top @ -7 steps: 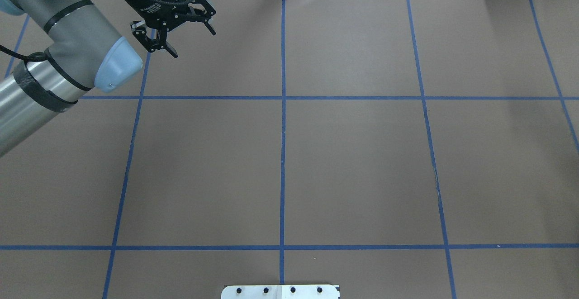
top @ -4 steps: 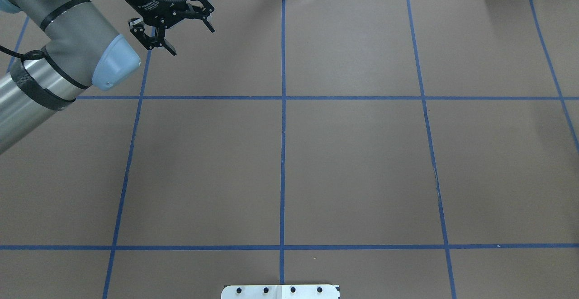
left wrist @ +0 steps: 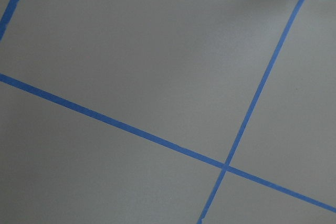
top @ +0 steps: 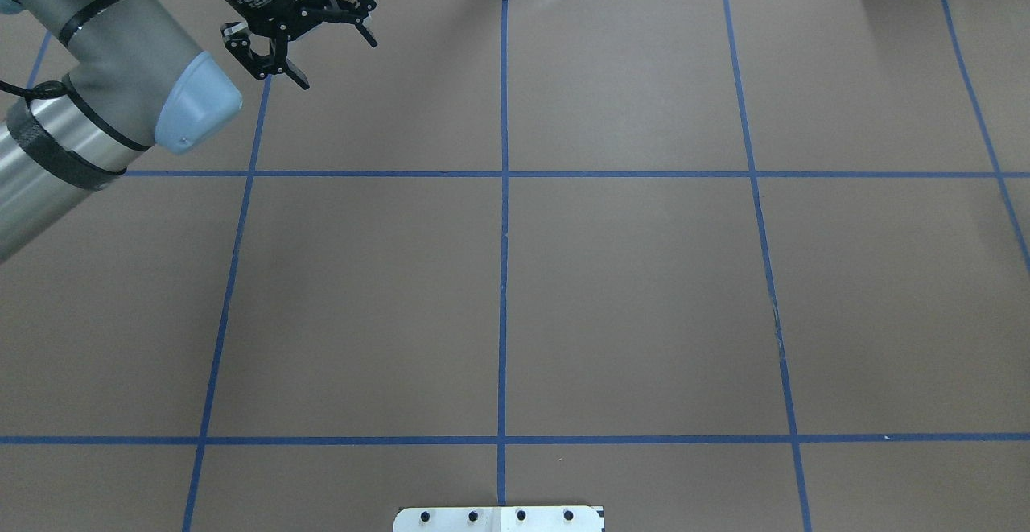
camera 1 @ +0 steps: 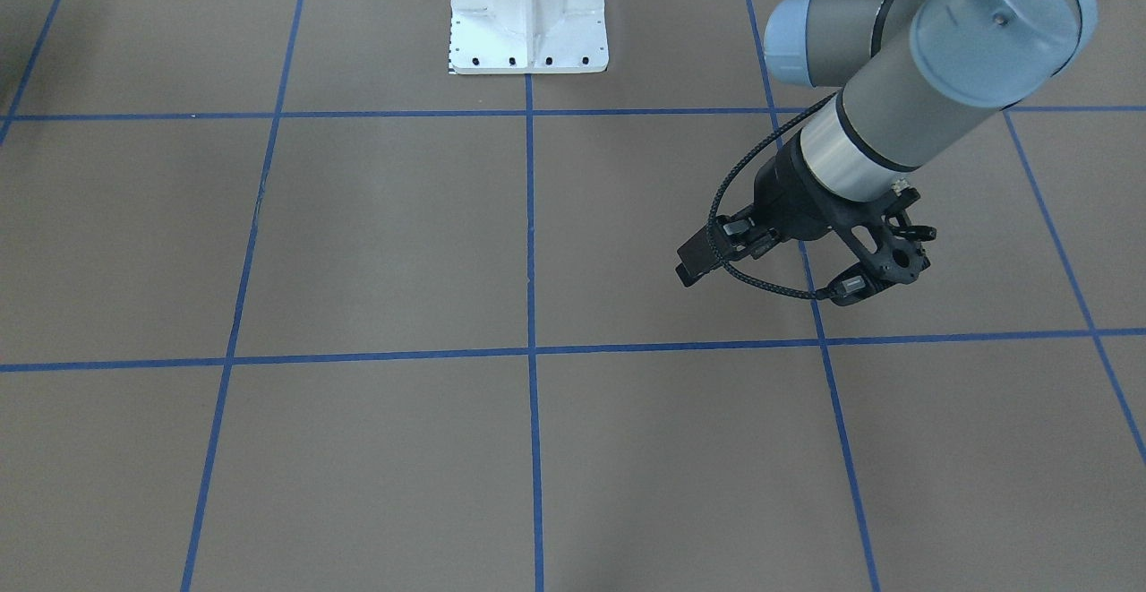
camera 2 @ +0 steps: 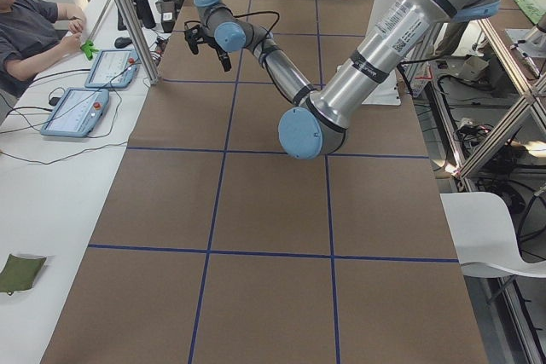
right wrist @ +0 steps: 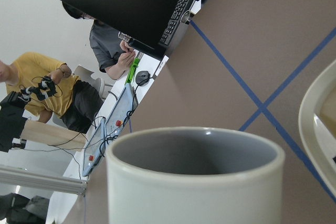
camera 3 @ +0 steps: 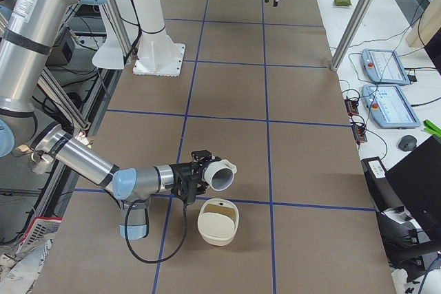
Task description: Left arm hands cup to right arm to dump lemon
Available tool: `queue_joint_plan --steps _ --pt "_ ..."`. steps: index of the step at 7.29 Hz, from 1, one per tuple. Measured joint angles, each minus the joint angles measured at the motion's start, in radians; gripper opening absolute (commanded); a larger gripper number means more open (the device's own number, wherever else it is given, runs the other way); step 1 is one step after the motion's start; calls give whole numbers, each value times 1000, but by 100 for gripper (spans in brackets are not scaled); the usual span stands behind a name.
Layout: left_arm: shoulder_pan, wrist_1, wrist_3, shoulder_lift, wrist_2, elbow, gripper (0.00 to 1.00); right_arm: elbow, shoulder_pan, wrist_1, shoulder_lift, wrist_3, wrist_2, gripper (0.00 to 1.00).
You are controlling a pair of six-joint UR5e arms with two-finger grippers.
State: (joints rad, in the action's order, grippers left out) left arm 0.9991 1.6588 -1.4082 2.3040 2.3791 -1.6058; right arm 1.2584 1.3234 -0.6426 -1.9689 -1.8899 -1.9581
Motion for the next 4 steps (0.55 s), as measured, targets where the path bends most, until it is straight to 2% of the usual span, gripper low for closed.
queue_joint_plan --steps 4 --pt "8 -1 1 0 0 -2 100 -55 38 -89 41 -444 1 7"
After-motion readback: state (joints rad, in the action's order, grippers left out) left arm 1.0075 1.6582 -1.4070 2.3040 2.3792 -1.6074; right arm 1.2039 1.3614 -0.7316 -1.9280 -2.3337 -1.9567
